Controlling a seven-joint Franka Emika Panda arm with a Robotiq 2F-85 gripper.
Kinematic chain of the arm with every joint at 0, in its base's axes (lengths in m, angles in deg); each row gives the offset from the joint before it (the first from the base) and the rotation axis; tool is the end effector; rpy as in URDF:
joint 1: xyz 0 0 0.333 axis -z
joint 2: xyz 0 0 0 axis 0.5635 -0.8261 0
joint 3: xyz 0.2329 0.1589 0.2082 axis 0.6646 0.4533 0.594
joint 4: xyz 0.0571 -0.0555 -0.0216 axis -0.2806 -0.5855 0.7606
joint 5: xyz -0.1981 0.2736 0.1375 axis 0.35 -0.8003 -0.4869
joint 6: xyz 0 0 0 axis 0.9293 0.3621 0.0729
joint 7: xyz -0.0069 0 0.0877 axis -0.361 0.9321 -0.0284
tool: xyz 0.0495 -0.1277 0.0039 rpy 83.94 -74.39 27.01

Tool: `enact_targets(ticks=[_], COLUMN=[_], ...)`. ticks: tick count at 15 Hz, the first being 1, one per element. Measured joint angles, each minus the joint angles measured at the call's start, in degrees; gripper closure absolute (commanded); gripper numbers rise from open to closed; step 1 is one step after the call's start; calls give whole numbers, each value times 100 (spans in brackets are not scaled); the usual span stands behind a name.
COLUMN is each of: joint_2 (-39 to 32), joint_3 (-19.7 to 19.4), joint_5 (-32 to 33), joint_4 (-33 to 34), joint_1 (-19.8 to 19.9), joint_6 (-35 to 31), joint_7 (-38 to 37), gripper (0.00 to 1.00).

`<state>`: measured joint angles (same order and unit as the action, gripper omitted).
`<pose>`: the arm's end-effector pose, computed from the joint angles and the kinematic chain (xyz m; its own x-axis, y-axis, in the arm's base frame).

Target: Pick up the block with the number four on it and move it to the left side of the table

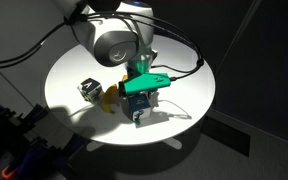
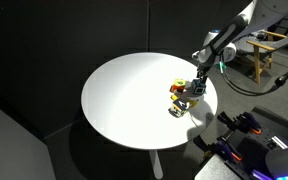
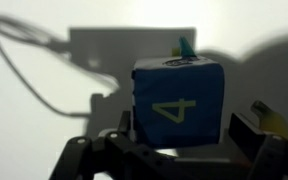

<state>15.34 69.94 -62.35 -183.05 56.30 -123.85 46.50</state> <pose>0.5395 -0.2285 0.1271 0.6930 0.7198 -0.0396 0.7201 -0.6938 -0.0095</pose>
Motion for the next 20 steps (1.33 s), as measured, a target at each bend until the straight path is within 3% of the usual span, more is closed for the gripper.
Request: enact_targets(ticks=[6,7,8,11,17,20], joint_2=[-141,-162,-186,-232,-221,-198], joint_3=[-4,-5,-6,-8,-8,-8], joint_5=[0,0,2,3,2,0], joint_4=[58,73,88,120,151,151], joint_1=[2,2,2,-1,-17,-51], joint_6=[-126,-133,-134,-133,-93,3], joint_7=[0,0,0,0,-235,-604], gripper=[0,16,26,49,87,94])
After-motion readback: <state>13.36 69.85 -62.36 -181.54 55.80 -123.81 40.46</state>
